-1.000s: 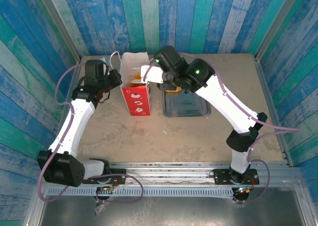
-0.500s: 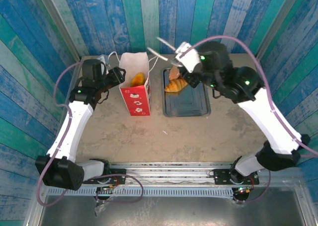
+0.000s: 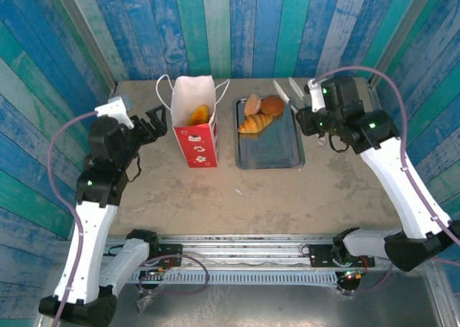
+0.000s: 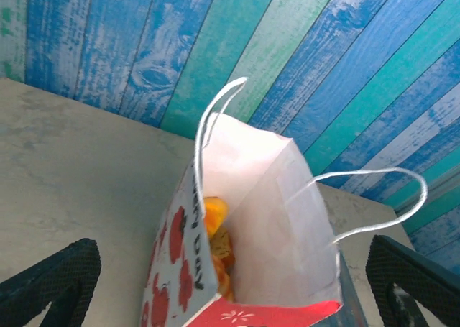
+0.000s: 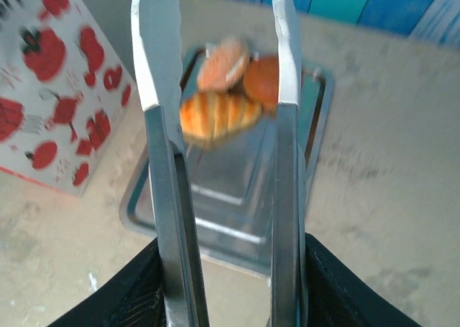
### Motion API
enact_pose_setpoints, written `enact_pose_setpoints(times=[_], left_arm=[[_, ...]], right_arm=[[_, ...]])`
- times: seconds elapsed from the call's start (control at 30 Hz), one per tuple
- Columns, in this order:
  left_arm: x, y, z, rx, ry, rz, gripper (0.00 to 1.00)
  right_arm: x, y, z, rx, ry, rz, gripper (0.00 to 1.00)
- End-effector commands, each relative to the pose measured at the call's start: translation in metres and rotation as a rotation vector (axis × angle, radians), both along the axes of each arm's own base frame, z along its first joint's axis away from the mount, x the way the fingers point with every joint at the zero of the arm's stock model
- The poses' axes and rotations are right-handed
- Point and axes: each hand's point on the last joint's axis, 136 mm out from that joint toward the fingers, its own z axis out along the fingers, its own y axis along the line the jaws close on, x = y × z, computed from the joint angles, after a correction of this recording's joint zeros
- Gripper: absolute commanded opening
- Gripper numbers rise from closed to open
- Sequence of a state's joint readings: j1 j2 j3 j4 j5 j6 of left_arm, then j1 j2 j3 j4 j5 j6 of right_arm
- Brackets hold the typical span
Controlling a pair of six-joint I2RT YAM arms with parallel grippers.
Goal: Place the fake bread into the paper bag
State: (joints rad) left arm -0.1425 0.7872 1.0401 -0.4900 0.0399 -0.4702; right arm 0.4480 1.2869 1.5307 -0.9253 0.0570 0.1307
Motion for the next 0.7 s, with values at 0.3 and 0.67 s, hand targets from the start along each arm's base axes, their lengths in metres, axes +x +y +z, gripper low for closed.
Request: enact_pose_setpoints(times=[0.3, 0.67], left_arm=[[-0.021, 0.019, -0.054, 0.010, -0.023, 0.091, 0.94], [-0.016, 0.030, -0.044, 0.062, -0.078, 0.149, 0.94]], right_arm=[[0.030, 0.016, -0.084, -0.299, 0.019, 0.322, 0.45], [0.053, 0.024, -0.127, -0.647, -0.188, 0.565, 0.46]])
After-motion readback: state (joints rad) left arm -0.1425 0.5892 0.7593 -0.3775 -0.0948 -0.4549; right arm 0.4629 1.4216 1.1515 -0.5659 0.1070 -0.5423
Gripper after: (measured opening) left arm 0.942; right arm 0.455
